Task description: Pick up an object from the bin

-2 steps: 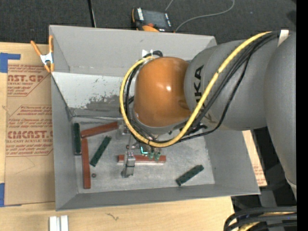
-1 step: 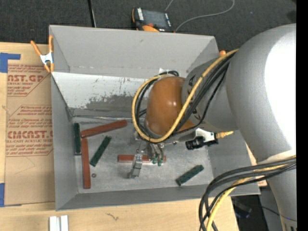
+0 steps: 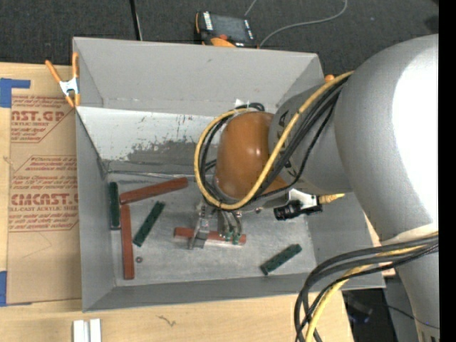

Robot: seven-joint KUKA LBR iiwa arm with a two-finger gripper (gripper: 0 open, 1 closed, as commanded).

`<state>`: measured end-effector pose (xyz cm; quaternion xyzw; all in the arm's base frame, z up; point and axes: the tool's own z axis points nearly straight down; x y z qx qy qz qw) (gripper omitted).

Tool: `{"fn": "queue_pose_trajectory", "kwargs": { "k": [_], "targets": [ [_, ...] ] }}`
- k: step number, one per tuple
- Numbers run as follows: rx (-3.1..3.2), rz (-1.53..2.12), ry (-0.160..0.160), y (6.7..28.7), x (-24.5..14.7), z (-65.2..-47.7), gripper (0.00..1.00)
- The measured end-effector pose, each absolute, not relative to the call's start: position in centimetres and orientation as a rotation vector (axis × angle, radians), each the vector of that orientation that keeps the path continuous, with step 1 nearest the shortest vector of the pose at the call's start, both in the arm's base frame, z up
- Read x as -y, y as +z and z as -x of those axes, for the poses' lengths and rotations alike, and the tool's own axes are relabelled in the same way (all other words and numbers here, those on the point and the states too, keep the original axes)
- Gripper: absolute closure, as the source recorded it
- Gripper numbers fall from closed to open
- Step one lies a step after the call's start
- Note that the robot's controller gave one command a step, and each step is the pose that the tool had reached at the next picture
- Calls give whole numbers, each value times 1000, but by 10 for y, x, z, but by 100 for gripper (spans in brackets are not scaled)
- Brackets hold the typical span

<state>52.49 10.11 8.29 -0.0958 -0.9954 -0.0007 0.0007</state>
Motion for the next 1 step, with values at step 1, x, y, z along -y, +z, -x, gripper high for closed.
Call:
{"fn": "queue_pose_trajectory", "kwargs": {
  "k": [1],
  "targets": [
    [3140, 234, -8, 219, -154, -485, 100]
  ]
}}
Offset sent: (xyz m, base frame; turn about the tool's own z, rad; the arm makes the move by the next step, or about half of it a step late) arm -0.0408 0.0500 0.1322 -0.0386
